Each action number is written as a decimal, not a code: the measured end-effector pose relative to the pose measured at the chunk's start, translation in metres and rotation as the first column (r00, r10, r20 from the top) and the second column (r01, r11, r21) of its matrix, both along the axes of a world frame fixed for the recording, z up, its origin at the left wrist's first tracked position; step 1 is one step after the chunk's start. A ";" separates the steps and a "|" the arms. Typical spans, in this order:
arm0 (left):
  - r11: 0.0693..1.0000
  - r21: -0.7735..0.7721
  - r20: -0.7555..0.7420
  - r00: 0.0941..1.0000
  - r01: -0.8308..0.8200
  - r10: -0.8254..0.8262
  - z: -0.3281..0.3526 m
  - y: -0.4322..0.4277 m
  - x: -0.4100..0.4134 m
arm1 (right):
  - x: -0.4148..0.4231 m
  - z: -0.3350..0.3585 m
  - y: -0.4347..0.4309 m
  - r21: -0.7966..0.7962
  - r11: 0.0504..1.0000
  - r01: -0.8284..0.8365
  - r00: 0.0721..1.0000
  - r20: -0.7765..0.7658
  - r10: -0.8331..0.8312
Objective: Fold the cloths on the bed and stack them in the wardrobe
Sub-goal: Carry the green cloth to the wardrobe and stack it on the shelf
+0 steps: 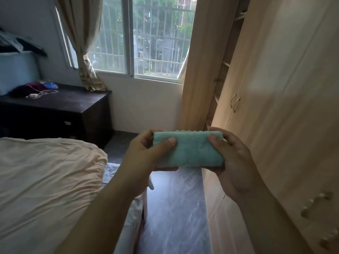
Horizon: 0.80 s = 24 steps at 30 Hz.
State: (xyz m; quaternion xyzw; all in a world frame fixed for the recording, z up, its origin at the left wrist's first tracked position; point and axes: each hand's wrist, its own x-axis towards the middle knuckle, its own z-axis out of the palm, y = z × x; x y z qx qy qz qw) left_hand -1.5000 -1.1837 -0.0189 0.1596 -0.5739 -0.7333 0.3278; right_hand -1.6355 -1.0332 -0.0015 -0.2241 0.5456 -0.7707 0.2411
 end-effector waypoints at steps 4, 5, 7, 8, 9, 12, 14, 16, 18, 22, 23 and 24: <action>1.000 0.005 0.013 1.000 -0.001 0.001 0.000 -0.038 -0.043 | -0.043 -0.002 -0.039 0.021 0.999 0.031 0.997 -0.067 -0.029; 1.000 0.008 0.011 1.000 -0.003 0.003 -0.001 -0.047 -0.056 | -0.057 -0.004 -0.049 0.027 0.999 0.024 0.996 -0.085 -0.022; 1.000 0.010 0.013 1.000 -0.004 0.004 -0.003 -0.066 -0.084 | -0.086 -0.010 -0.068 0.042 0.999 0.023 0.993 -0.115 -0.018; 1.000 0.009 0.017 1.000 -0.004 0.004 -0.005 -0.074 -0.099 | -0.102 -0.014 -0.078 0.045 0.999 0.030 0.992 -0.126 -0.024; 1.000 0.008 0.020 1.000 -0.004 0.004 -0.006 -0.082 -0.116 | -0.119 -0.017 -0.087 0.046 0.998 0.040 0.990 -0.136 -0.033; 1.000 0.006 0.020 1.000 -0.010 0.010 -0.009 -0.101 -0.165 | -0.166 -0.026 -0.108 0.043 0.997 0.065 0.988 -0.140 -0.058; 1.000 0.009 0.022 0.999 -0.024 0.024 -0.006 -0.114 -0.201 | -0.200 -0.025 -0.121 0.034 0.997 0.072 0.990 -0.124 -0.067; 0.999 0.011 0.029 0.999 -0.038 0.037 0.000 -0.127 -0.233 | -0.232 -0.023 -0.136 0.038 0.996 0.084 0.990 -0.119 -0.079; 0.999 0.011 0.018 0.998 -0.053 0.053 0.004 -0.141 -0.261 | -0.261 -0.019 -0.151 0.039 0.995 0.092 0.988 -0.130 -0.086; 0.998 0.008 0.011 0.998 -0.069 0.068 0.007 -0.171 -0.305 | -0.307 -0.015 -0.181 0.077 0.991 0.105 0.982 -0.163 -0.091; 0.997 0.008 0.013 0.997 -0.071 0.071 0.007 -0.180 -0.315 | -0.317 -0.015 -0.189 0.087 0.991 0.105 0.982 -0.167 -0.089; 0.997 0.014 0.013 0.997 -0.073 0.073 0.006 -0.190 -0.327 | -0.329 -0.016 -0.198 0.092 0.990 0.106 0.982 -0.169 -0.089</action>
